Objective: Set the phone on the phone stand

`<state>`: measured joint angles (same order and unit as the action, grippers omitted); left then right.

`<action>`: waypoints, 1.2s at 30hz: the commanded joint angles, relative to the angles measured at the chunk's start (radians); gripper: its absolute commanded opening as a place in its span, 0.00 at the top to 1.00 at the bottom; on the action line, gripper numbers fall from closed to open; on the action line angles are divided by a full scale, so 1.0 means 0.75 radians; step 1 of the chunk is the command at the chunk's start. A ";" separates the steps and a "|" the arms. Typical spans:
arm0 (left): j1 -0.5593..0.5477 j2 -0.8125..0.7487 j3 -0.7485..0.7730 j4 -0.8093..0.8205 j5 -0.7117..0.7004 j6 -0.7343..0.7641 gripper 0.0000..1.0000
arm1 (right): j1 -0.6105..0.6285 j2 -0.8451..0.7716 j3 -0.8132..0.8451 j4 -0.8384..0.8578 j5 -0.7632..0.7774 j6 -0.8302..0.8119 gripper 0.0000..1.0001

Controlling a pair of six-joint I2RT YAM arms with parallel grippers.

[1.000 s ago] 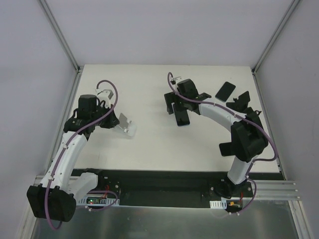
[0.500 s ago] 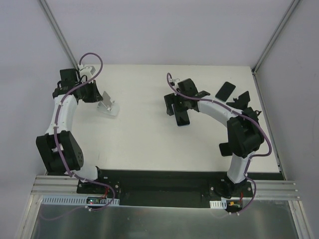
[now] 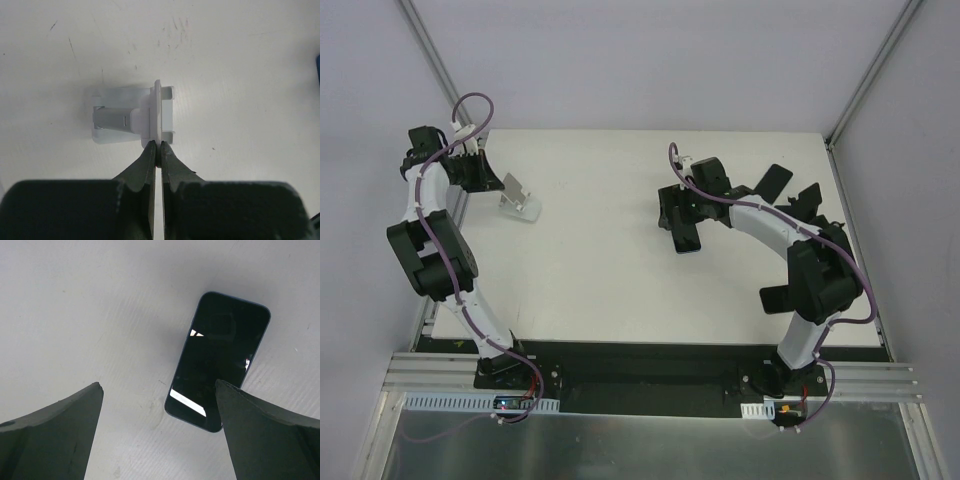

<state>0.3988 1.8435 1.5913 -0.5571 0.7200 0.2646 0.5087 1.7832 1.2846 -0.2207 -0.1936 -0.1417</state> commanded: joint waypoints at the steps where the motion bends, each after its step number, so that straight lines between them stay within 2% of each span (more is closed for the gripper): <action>1: 0.027 0.088 0.173 -0.096 0.205 0.060 1.00 | -0.028 -0.089 -0.011 0.057 -0.061 0.023 0.04; 8: 0.041 0.197 0.296 -0.137 0.191 0.052 1.00 | -0.036 -0.085 -0.009 0.057 -0.081 0.029 0.04; 17: 0.055 0.258 0.267 -0.137 0.148 0.052 1.00 | -0.038 -0.093 -0.011 0.063 -0.098 0.038 0.04; 26: 0.088 0.246 0.208 0.056 0.161 -0.095 1.00 | -0.036 -0.085 -0.009 0.069 -0.112 0.044 0.04; 32: 0.088 0.293 0.312 0.121 0.191 -0.175 1.00 | -0.036 -0.077 -0.007 0.069 -0.120 0.048 0.04; 36: 0.072 0.373 0.481 0.123 0.328 -0.197 1.00 | -0.038 -0.071 -0.001 0.069 -0.130 0.048 0.04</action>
<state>0.4595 2.0872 1.8172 -0.5282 0.8352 0.1505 0.4828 1.7622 1.2778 -0.1978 -0.2630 -0.1150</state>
